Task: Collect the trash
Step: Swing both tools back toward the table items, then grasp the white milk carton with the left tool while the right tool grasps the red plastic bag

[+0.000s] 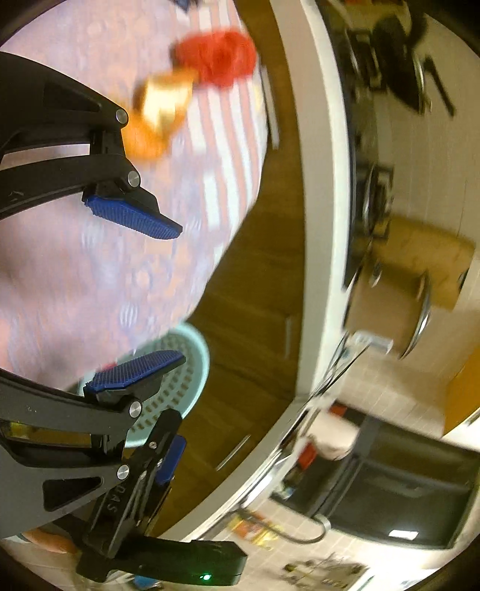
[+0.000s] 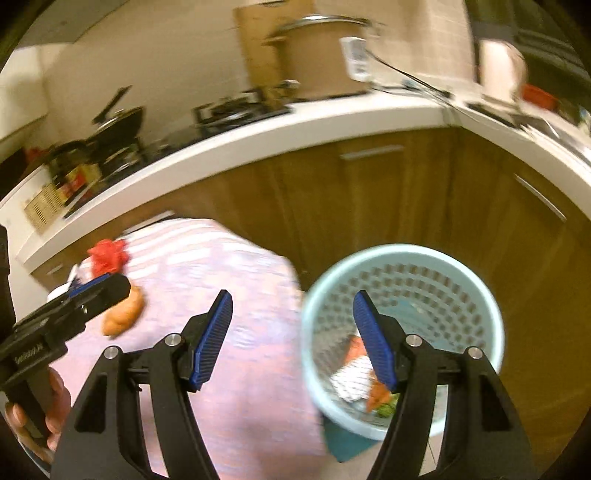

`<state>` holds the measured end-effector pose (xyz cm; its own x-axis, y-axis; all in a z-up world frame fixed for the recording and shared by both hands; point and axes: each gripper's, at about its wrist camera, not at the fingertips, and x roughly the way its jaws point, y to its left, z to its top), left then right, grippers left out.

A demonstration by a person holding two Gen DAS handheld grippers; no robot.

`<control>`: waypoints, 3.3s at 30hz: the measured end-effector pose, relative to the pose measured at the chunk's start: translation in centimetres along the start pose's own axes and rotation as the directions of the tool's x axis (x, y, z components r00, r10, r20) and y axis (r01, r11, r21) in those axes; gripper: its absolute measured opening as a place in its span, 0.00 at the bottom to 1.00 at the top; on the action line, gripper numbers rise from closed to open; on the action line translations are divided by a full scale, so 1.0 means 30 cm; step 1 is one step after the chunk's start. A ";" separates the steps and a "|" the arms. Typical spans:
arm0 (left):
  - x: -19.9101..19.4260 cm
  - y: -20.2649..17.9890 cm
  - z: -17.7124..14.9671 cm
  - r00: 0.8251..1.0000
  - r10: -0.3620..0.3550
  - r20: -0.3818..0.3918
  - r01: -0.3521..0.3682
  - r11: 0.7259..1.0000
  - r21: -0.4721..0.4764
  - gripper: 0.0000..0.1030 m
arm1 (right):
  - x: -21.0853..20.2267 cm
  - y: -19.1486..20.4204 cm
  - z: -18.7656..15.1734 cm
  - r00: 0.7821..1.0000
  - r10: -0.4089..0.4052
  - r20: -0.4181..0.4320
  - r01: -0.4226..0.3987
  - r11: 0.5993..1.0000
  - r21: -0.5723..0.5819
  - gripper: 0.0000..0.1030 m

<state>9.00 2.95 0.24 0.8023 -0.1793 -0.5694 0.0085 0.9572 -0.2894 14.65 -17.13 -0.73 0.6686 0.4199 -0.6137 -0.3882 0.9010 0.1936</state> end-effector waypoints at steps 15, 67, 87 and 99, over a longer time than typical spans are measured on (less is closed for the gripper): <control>-0.438 0.637 -0.087 0.950 0.294 0.109 -0.249 0.919 -0.305 0.59 | 0.176 0.612 -0.022 0.991 0.133 -0.010 -0.132 0.972 -0.197 0.62; -0.193 0.991 -0.065 0.905 0.415 -0.091 -0.424 0.894 -0.145 0.46 | 0.517 0.937 0.120 0.971 0.179 -0.158 -0.218 0.936 -0.278 0.83; -0.119 0.958 -0.075 0.892 0.427 -0.150 -0.437 0.899 -0.039 0.56 | 0.711 1.048 0.127 0.941 0.192 -0.278 -0.271 0.921 -0.281 0.34; -0.246 0.910 -0.057 0.907 0.421 -0.030 -0.422 0.901 -0.103 0.51 | 0.456 0.970 0.228 0.956 0.273 -0.106 -0.292 0.918 -0.267 0.29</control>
<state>2.29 30.01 -4.77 0.7130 0.2337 -0.6611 -0.3920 0.9146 -0.0994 16.84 15.59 1.75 0.4662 0.6361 -0.6149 -0.7213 0.6757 0.1522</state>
